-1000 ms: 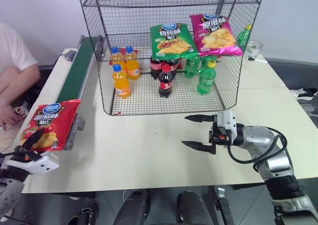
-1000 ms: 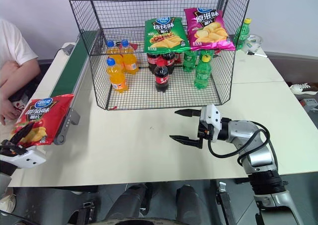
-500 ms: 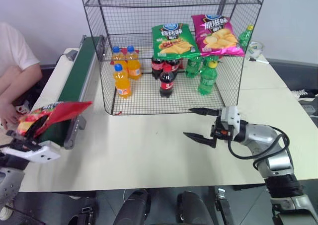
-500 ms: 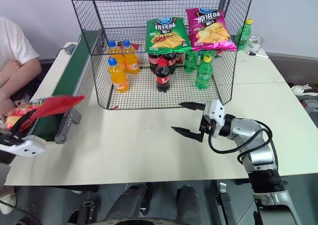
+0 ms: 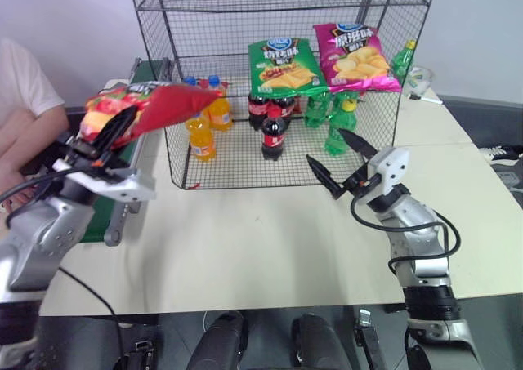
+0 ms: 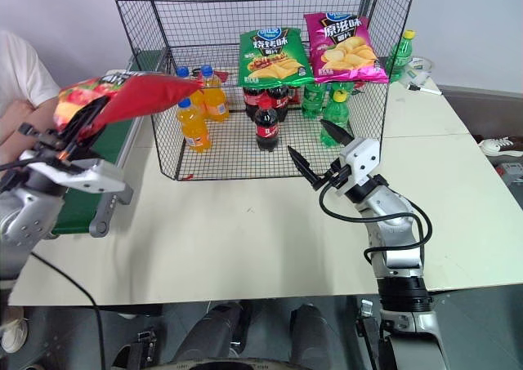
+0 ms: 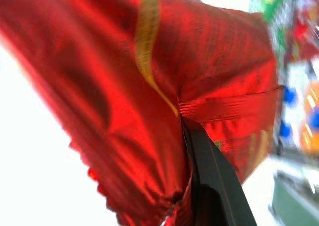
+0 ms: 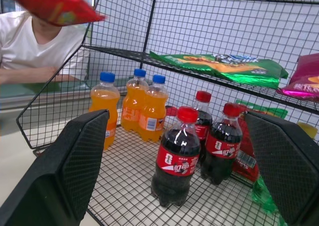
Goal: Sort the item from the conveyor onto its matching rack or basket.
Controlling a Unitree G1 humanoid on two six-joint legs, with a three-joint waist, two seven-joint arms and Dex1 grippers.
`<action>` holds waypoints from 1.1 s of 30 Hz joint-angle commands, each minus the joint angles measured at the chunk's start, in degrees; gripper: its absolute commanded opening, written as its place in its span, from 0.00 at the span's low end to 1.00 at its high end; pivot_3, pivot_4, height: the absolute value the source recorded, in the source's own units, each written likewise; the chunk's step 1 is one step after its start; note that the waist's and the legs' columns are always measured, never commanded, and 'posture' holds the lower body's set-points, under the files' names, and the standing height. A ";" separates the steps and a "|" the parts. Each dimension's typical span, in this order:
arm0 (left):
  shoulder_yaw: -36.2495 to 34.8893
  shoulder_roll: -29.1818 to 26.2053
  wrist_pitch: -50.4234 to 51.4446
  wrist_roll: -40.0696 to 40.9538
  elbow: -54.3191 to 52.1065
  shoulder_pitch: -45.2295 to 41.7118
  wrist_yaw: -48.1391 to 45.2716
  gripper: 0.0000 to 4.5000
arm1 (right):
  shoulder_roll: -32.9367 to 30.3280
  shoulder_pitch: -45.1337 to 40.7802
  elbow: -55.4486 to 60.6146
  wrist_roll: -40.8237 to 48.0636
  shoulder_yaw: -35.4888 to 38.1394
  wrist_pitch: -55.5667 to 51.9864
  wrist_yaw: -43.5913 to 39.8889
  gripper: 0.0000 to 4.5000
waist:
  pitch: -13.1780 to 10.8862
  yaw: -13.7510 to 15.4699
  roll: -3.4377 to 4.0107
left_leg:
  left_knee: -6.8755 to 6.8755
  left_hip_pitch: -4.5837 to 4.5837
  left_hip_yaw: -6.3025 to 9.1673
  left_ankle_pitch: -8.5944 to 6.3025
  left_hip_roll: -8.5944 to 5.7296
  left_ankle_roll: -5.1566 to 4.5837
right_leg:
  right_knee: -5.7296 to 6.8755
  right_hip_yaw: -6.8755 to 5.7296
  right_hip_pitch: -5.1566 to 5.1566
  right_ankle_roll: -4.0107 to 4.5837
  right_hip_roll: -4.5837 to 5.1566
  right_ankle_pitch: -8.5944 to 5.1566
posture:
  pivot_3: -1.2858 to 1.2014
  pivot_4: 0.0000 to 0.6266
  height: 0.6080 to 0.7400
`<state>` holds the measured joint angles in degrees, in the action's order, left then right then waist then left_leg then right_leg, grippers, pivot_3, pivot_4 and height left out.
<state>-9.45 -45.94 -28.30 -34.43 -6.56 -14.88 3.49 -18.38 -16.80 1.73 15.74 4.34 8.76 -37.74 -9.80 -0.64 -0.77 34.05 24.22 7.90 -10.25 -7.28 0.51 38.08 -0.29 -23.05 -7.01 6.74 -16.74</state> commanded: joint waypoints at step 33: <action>24.38 22.33 4.59 -2.57 80.17 -57.71 13.83 0.06 | -0.69 -0.60 7.07 -1.96 -2.47 -1.84 5.05 1.00 | -0.02 -0.27 -0.16 | 0.20 0.00 0.03 0.04 -0.12 -0.01 | 0.07 -0.01 0.13 -0.22 0.00 0.03 | 0.52 0.24 1.00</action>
<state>16.11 -23.27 -22.11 -39.15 74.11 -70.36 18.30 -18.77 -16.45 6.60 13.69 1.49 6.54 -32.97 -9.82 -0.91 -0.93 34.25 24.22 7.94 -10.21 -7.40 0.50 38.15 -0.30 -22.93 -7.23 6.73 -16.71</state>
